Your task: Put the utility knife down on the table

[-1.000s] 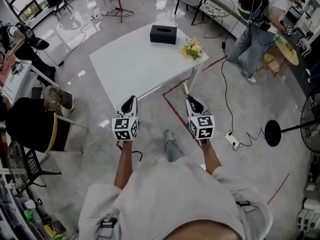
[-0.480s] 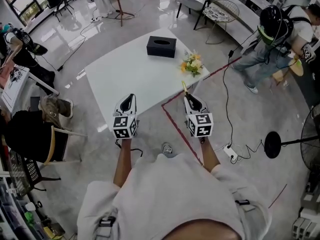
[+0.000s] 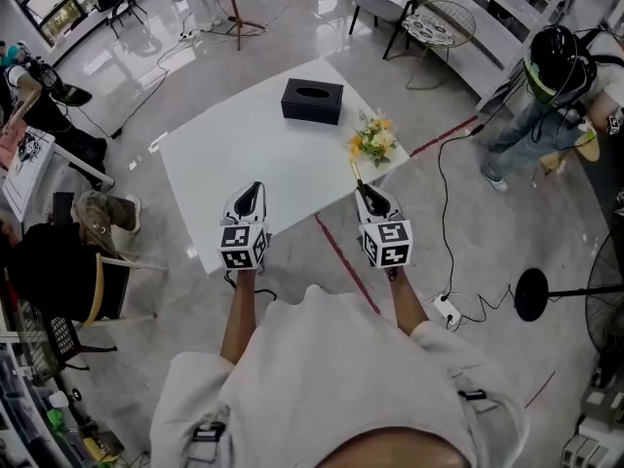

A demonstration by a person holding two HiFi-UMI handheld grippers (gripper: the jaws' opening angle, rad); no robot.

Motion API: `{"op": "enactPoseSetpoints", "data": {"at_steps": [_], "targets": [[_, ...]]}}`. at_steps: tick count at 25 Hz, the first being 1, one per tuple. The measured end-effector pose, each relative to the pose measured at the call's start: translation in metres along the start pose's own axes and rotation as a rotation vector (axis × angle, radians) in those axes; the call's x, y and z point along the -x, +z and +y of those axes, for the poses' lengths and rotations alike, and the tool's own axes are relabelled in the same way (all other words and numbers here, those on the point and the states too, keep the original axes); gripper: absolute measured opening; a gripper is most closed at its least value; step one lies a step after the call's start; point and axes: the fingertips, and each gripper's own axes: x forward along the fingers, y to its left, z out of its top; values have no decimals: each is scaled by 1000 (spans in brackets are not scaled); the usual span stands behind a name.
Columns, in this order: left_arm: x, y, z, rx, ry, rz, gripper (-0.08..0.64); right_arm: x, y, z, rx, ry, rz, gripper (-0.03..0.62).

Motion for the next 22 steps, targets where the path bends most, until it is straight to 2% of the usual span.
{"op": "enactPoseSetpoints", "data": {"at_steps": [13,22], "targets": [[-27,-4,8,-1,2,37,23,-28,-5,-17,-25,2,31,83],[-74,6,36,3,-19,26,23,-73,11,-28,-15,-16,36,83]]}}
